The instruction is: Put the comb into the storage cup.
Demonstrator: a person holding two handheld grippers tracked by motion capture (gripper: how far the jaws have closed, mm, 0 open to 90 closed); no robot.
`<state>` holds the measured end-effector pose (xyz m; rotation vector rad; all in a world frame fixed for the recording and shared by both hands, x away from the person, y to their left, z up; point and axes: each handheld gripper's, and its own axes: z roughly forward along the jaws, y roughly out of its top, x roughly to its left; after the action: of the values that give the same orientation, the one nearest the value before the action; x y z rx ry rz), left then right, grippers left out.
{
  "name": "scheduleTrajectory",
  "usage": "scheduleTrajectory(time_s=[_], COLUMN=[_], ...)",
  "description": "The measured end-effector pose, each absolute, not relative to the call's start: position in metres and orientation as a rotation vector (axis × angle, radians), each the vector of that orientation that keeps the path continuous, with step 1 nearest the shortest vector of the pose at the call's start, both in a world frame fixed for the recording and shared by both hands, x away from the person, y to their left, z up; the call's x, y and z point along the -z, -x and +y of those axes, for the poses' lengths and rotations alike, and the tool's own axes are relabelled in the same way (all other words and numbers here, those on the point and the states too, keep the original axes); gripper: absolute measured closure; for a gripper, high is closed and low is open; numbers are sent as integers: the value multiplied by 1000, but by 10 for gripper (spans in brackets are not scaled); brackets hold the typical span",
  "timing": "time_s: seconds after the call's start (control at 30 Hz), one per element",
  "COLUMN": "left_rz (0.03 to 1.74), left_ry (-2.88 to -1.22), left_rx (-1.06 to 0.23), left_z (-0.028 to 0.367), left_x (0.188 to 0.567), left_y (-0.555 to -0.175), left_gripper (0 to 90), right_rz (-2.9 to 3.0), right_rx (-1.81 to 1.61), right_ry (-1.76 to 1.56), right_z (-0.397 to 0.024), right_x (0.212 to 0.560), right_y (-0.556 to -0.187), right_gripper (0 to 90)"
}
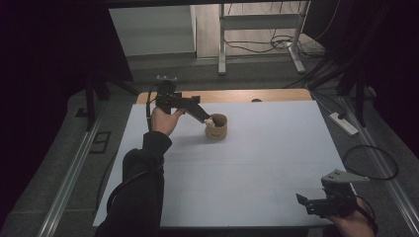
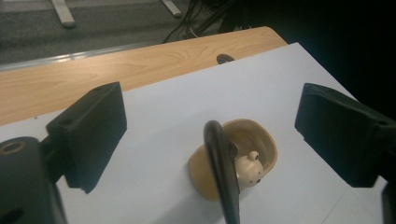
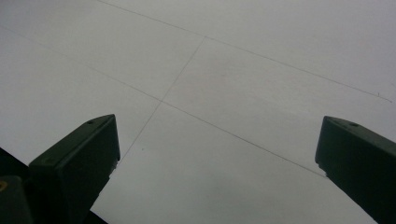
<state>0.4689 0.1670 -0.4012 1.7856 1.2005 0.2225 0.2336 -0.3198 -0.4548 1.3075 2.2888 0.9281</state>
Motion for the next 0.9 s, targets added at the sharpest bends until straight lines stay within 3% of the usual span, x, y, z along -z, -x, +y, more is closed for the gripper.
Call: scheduleTrajectory(time_s=[0.5, 0.9], left_rz=[1090, 1004], left_ry=[-1813, -1817], left_rx=[-371, -448], left_z=[167, 169], left_x=[397, 395], left_y=[-453, -442], left_gripper=[11, 0], right_rz=[2290, 2293], right_rx=[-929, -933], right_ry=[-1298, -1297], right_z=[-319, -320], right_x=[455, 455], right_y=[-233, -233], right_gripper=[0, 0])
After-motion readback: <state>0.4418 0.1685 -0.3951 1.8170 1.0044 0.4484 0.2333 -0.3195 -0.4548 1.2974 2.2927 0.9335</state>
